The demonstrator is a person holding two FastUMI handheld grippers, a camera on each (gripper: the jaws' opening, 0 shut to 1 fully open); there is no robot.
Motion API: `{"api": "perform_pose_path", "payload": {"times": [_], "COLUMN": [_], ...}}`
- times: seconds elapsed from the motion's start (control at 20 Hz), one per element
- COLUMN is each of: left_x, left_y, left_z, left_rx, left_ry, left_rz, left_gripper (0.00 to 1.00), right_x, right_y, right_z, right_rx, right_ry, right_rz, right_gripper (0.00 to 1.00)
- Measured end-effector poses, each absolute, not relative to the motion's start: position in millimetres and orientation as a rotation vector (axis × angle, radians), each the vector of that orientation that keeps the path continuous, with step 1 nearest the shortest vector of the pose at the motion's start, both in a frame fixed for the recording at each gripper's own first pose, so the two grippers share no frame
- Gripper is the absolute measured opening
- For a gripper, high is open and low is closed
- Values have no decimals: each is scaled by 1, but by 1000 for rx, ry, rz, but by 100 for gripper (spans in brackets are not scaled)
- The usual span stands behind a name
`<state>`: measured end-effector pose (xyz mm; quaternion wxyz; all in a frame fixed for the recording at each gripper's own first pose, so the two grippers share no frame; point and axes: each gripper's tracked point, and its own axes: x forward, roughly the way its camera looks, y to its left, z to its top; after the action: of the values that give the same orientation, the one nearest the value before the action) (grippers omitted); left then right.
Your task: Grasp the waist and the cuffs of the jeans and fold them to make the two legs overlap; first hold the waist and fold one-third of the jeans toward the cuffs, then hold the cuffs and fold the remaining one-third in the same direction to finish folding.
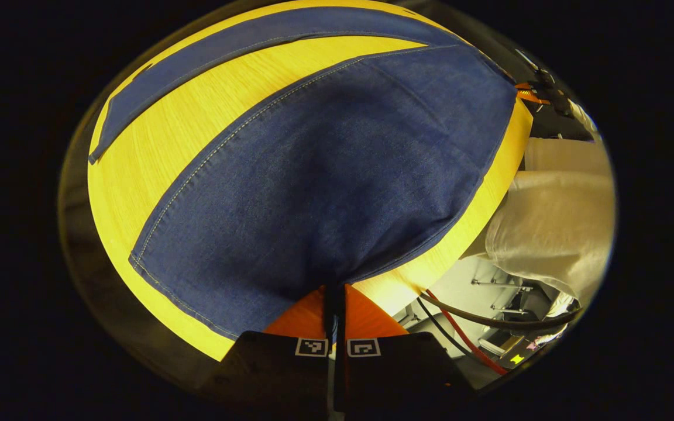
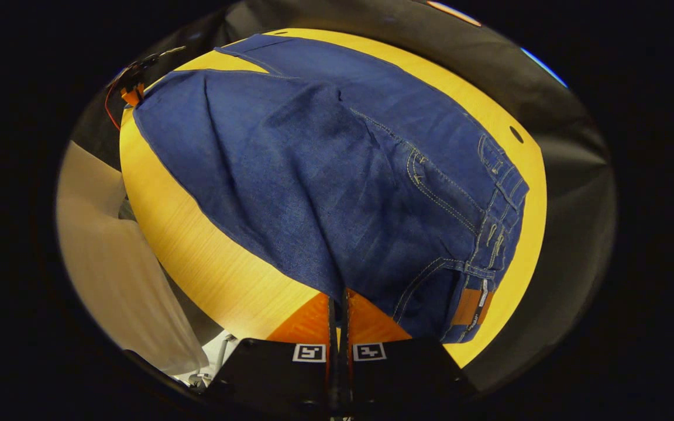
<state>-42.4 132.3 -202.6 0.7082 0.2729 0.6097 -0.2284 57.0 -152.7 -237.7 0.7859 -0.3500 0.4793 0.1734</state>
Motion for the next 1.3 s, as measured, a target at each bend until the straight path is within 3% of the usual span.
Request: {"api": "perform_pose_path", "payload": {"times": [0.55,0.9,1.3], "left_x": [-12,93,253], "left_y": [148,142,125], "left_z": [-107,-9,-4], "left_rx": [950,1130,1160], "left_ry": [1361,1320,1182], "left_rz": [-470,-346,-258], "left_gripper": [0,0,0], "right_x": [76,150,280], "right_y": [-122,-110,-112], "right_z": [-136,-86,-96], "right_rx": [-723,-577,-317], "right_ry": [856,790,749], "right_rz": [375,328,248], "right_gripper": [0,2,2]}}
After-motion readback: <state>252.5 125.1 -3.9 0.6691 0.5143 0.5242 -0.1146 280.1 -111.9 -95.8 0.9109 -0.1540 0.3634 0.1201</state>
